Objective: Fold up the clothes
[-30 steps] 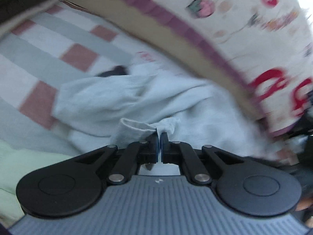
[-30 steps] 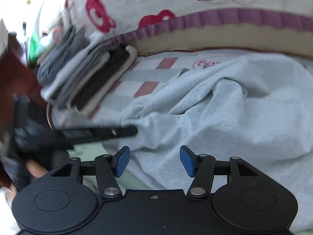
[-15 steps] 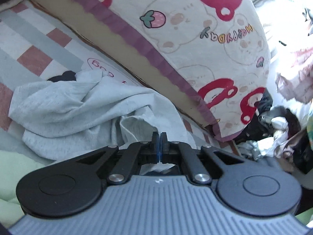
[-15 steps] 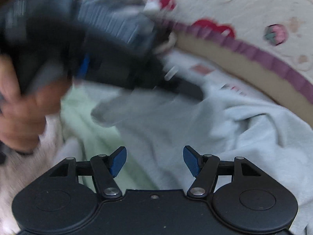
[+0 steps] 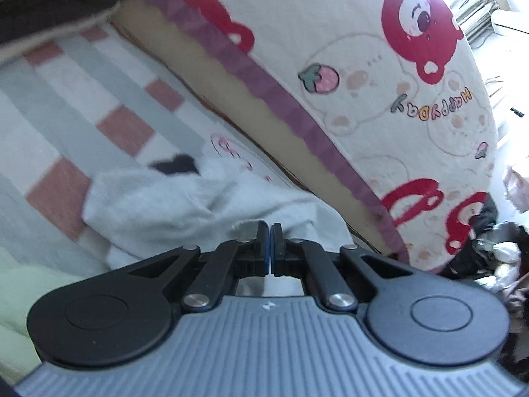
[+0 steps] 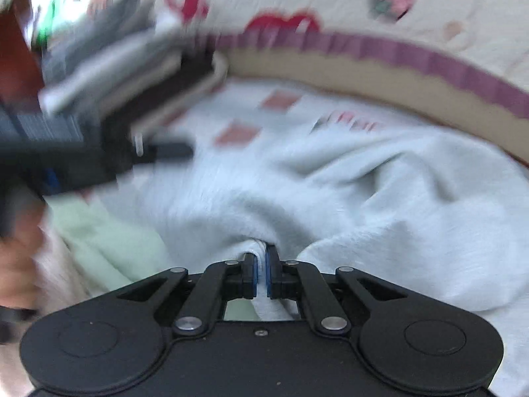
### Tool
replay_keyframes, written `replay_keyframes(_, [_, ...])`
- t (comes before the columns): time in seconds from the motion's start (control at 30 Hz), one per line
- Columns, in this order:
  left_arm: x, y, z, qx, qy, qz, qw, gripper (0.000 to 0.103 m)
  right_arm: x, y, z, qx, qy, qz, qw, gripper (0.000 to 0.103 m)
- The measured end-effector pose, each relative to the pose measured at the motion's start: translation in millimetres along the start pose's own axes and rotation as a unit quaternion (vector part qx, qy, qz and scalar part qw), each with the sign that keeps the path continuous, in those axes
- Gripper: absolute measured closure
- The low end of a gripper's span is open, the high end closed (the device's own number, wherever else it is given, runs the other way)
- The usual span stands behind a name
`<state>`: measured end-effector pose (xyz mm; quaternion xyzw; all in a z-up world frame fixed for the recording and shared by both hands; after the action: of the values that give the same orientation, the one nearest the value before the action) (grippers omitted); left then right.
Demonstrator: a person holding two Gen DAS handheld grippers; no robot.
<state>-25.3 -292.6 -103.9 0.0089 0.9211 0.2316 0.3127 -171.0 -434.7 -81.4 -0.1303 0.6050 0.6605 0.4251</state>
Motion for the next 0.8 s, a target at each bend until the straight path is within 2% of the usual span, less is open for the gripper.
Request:
replay_keyframes(0.07, [-3.0,3.6,-2.6,-0.002,-0.009,-0.012,0.9999,0.097,-16.8,35.3,-19.0,0.008,-0.007,-0.029,1.000,0.097])
replay_keyframes(0.13, [-5.4,5.5,-3.9,0.005,-0.002,-0.026,0.9996,0.081,-30.9,68.9,-46.7,0.042,0.001,-0.047,0.998,0.097])
replay_keyframes(0.17, [-6.4,6.2,-3.8,0.005,0.002,-0.033,0.9994,0.077,-38.2,82.7,-64.7,0.069,0.001,-0.055,0.996,0.097])
replay_keyframes(0.3, [-6.2,1.9,1.5,-0.044,-0.008,-0.036,0.9984,0.060,-64.6,122.2,-141.7,0.151,-0.037,-0.091,0.984,0.097])
replay_keyframes(0.37, [-3.7,-2.0,9.0,-0.076,-0.010,-0.028,0.9966,0.057,-75.4,134.3,-183.8,0.179,-0.075,-0.114,0.974,0.097])
replay_keyframes(0.47, [0.4,-7.6,21.4,-0.134,-0.018,-0.017,0.9907,0.053,-75.9,126.2,-237.5,0.230,-0.133,-0.136,0.954,0.098])
replay_keyframes(0.57, [4.1,-12.4,26.9,-0.183,-0.049,-0.007,0.9818,0.050,-66.7,115.7,-280.4,0.257,-0.186,-0.122,0.941,0.098])
replay_keyframes(0.7, [14.7,-23.6,15.9,-0.165,-0.083,0.023,0.9824,0.039,-54.7,104.7,-312.6,0.253,-0.225,-0.095,0.936,0.098])
replay_keyframes(0.8, [27.1,-38.1,-0.8,-0.167,-0.149,0.044,0.9737,0.037,-47.2,101.2,-313.2,0.248,-0.241,-0.093,0.934,0.098])
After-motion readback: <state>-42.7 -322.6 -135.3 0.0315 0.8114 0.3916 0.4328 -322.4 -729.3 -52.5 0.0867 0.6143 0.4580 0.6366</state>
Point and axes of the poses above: each gripper's, at about its wrist camera, not at the fingertips, and y roughly against the way its jaws point, z to its left, x to its underside, the point moved 6 cm from there along -y, roughly the way its jaws point
